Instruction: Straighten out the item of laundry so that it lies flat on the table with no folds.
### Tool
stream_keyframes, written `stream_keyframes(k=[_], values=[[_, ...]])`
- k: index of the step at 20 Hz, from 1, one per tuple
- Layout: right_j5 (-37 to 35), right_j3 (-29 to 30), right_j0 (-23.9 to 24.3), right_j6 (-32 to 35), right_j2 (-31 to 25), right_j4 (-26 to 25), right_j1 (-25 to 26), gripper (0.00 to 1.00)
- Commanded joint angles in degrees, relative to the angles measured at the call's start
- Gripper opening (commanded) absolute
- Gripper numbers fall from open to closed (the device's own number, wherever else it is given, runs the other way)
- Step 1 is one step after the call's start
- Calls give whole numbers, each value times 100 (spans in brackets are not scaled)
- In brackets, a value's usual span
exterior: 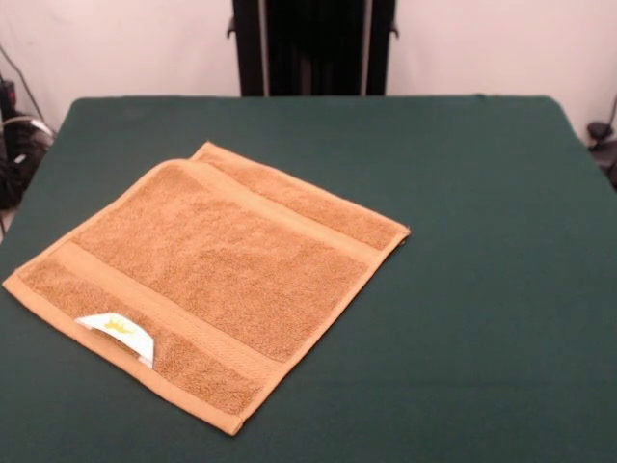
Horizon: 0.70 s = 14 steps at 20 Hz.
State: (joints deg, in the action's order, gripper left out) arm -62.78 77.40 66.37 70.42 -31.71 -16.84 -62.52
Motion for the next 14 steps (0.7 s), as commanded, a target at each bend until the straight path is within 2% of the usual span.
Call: stream_keyframes(k=[1,5,14], values=[[-41,691,-233,-1408,-584,62,322,0],[259,848,-237,-1290,-624,54,384,0],[1406,1281,-421,-659,-497,-239,567,0]])
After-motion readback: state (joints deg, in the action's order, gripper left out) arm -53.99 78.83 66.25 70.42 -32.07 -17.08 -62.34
